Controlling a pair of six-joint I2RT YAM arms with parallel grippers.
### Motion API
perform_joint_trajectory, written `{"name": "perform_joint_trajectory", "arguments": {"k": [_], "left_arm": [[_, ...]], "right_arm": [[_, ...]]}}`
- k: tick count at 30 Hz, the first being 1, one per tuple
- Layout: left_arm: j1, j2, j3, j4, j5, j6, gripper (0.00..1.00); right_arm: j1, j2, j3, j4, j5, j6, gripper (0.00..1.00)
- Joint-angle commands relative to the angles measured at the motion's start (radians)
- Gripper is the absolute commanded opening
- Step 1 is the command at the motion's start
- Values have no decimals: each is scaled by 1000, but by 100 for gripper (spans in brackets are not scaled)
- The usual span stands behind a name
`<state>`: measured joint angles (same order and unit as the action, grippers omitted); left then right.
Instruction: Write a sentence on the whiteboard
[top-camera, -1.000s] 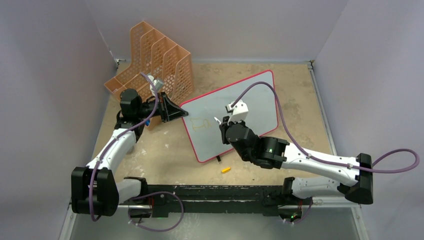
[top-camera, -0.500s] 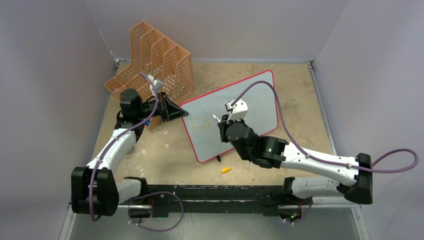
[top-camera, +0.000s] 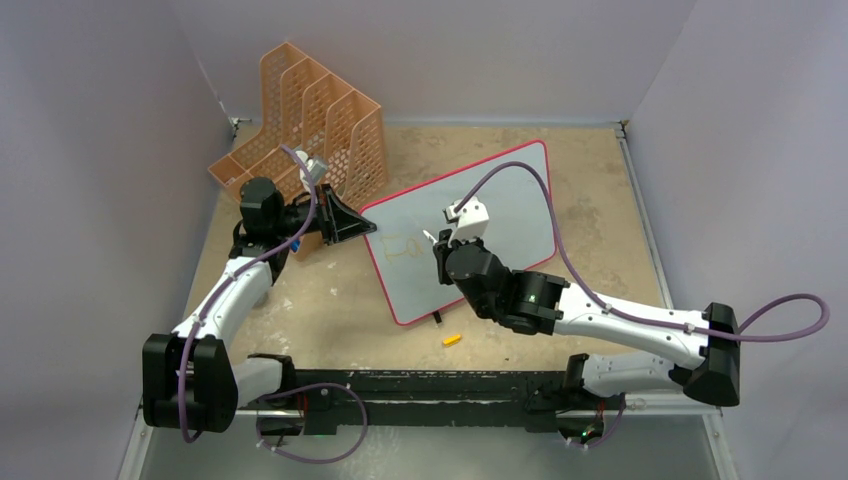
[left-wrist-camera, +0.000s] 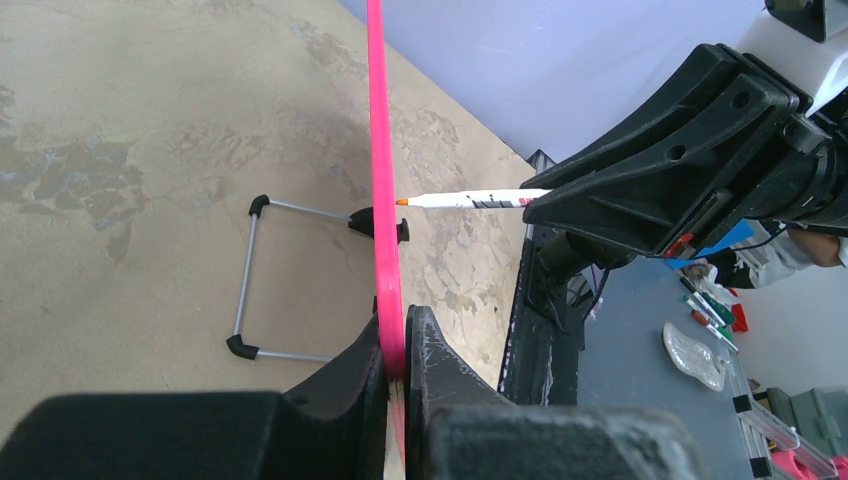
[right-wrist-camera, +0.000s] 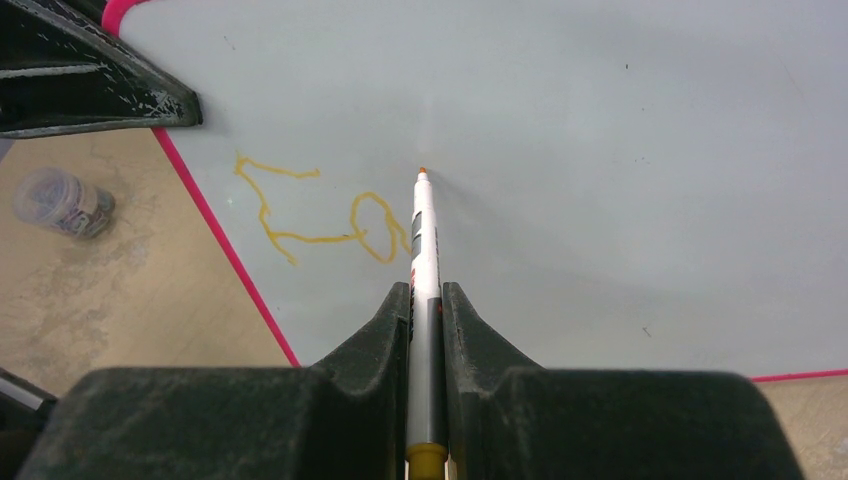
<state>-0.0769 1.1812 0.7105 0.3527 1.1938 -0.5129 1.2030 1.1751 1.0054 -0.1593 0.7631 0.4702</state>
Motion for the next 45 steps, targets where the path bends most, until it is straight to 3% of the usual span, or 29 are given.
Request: {"name": "perform_joint_trajectory", "arguments": {"k": [1, 35, 45], "left_arm": [[-1, 1, 35, 24, 49, 48, 0], [-2, 1, 34, 23, 50, 49, 0], [-2, 1, 33, 22, 46, 50, 0]], "right_arm": [[-5, -3, 9, 37, -3, -10, 0], [-20, 23, -7, -45, 5, 46, 0], [-20, -35, -13, -30, -12, 29, 0]]}}
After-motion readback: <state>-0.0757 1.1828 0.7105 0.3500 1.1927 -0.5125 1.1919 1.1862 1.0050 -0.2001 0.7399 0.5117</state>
